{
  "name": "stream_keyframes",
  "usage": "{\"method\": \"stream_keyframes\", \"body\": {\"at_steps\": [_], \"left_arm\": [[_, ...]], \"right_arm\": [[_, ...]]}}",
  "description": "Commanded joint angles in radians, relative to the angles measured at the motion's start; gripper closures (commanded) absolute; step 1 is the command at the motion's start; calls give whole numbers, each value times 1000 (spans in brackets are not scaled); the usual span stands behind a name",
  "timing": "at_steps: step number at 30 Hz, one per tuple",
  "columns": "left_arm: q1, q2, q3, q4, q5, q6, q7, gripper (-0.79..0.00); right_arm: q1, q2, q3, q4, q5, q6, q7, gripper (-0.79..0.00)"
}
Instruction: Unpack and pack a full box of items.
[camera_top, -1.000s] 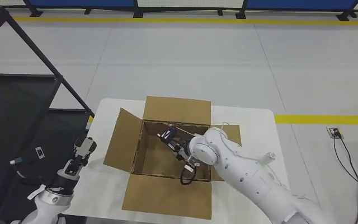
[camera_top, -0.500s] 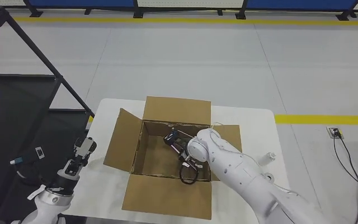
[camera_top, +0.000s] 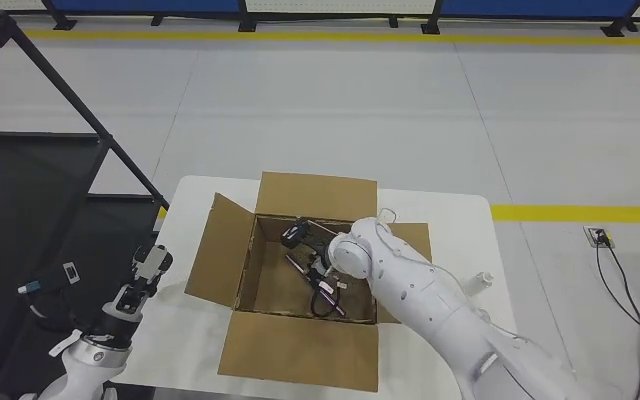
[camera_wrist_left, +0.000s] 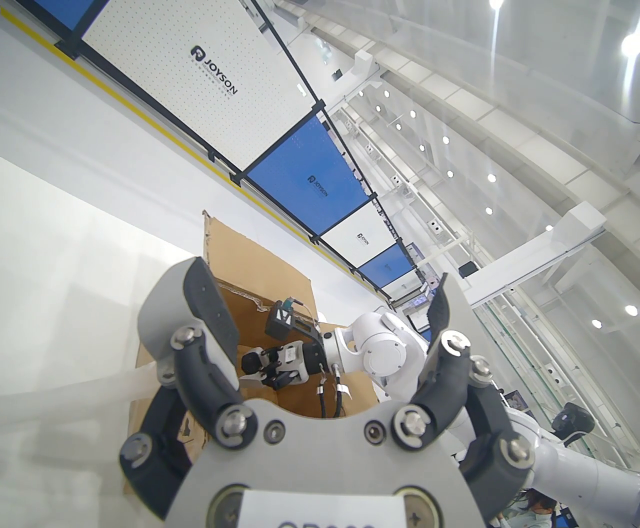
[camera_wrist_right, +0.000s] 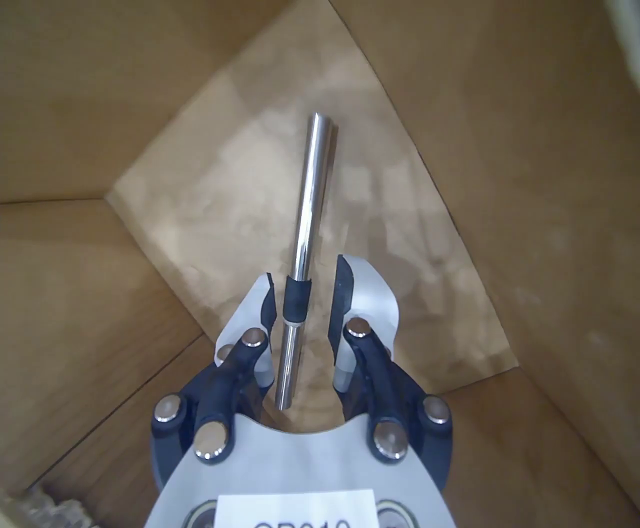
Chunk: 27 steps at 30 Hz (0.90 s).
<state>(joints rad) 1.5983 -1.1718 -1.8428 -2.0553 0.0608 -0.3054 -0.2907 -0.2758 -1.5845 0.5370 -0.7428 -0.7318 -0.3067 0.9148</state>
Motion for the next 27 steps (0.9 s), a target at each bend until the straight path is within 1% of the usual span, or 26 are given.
{"method": "stream_keyframes", "body": {"at_steps": [1, 3, 6, 9, 11, 15, 20, 22, 23, 26, 27], "left_arm": [[0, 0, 0, 0, 0, 0, 0, -785], [0, 0, 0, 0, 0, 0, 0, -785], [0, 0, 0, 0, 0, 0, 0, -785], [0, 0, 0, 0, 0, 0, 0, -785], [0, 0, 0, 0, 0, 0, 0, -785], [0, 0, 0, 0, 0, 0, 0, -785], [0, 0, 0, 0, 0, 0, 0, -785], [0, 0, 0, 0, 0, 0, 0, -785], [0, 0, 0, 0, 0, 0, 0, -785], [0, 0, 0, 0, 0, 0, 0, -785], [0, 0, 0, 0, 0, 0, 0, -785]], "right_arm": [[-26, 27, 35, -104, -16, 11, 22, -311], [-63, 59, 77, -221, -38, 29, 59, -317], [-153, 114, 164, -440, -81, 51, 128, -332], [-272, 168, 264, -679, -131, 54, 199, -348], [-354, 197, 329, -822, -162, 51, 235, -372], [-491, 238, 448, -1050, -231, 45, 266, -379], [-640, 276, 608, -1262, -327, 71, 271, -391], [-701, 288, 685, -1337, -372, 97, 269, -570], [-733, 294, 727, -1374, -401, 117, 269, -634], [-835, 309, 857, -1474, -422, 144, 263, -739], [-868, 313, 899, -1498, -427, 155, 266, -785]]}}
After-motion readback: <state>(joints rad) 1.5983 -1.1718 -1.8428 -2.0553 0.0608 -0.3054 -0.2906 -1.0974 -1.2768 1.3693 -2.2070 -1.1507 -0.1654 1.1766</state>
